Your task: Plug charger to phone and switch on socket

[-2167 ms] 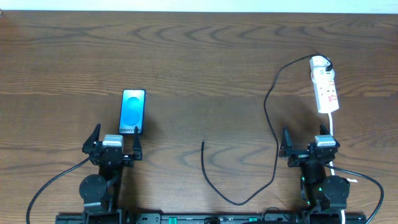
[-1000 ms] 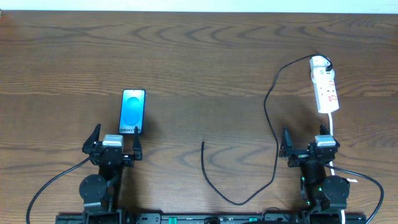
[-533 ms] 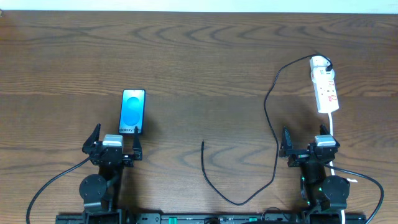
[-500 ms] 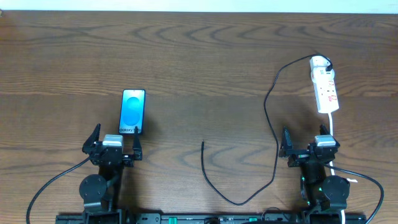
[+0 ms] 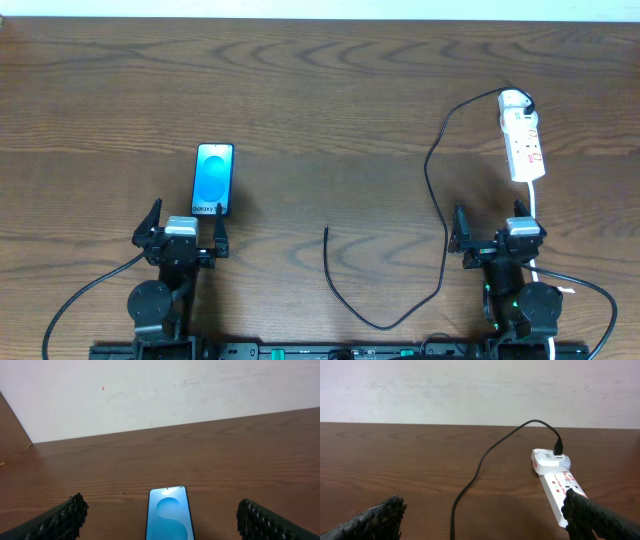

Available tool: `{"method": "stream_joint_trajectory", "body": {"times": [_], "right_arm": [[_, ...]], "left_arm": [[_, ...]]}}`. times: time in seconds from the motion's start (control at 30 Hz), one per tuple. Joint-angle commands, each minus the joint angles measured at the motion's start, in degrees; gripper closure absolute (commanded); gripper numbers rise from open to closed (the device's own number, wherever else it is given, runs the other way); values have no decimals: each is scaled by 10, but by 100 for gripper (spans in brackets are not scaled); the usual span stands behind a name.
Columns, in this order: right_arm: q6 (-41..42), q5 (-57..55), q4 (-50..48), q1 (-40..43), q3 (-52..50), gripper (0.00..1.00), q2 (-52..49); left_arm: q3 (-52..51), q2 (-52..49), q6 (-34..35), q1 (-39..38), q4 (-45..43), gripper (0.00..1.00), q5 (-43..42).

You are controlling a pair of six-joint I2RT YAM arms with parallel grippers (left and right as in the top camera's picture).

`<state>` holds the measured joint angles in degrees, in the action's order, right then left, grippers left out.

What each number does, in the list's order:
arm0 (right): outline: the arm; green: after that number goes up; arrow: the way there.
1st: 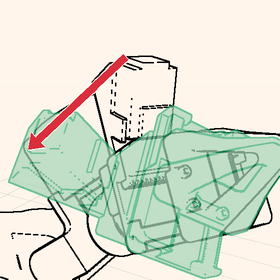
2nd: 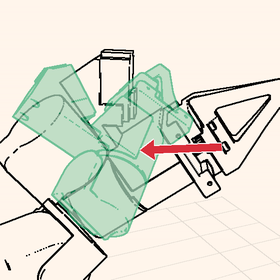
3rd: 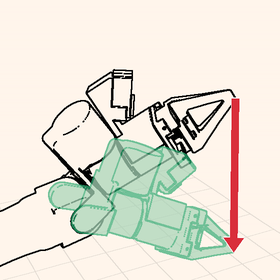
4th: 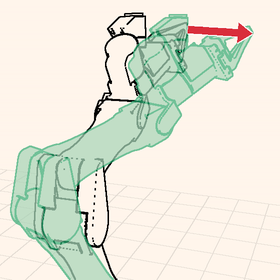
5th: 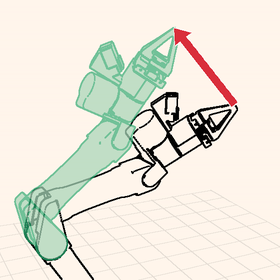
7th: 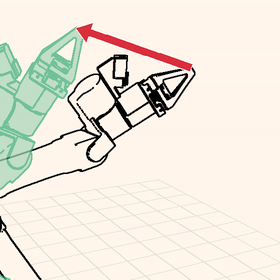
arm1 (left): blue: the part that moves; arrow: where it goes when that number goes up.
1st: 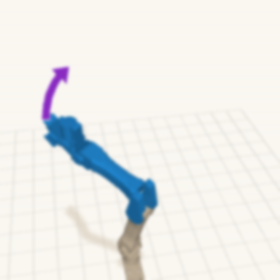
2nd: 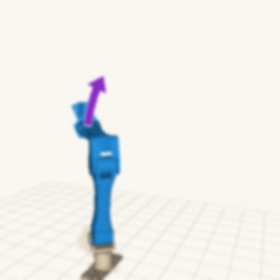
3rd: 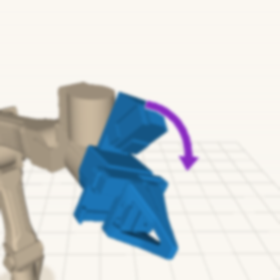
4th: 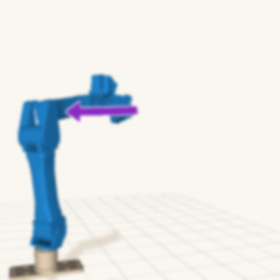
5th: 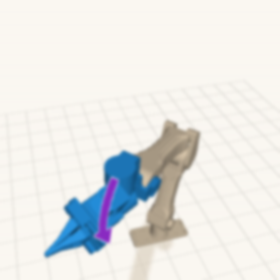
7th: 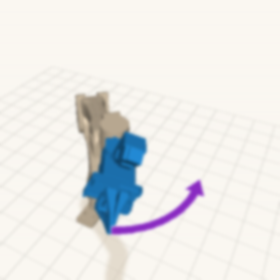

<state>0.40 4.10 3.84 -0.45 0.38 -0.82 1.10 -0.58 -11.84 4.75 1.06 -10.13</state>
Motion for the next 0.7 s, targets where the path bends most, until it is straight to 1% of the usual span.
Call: {"method": "stream_joint_trajectory", "body": {"times": [0.0,0.67], "right_arm": [[6,4,2,-4,-1,1,4],[6,4,2,-4,-1,1,4]], "left_arm": [[-9,3,1,0,21,2,-7],[-9,3,1,0,14,2,-8]]}}
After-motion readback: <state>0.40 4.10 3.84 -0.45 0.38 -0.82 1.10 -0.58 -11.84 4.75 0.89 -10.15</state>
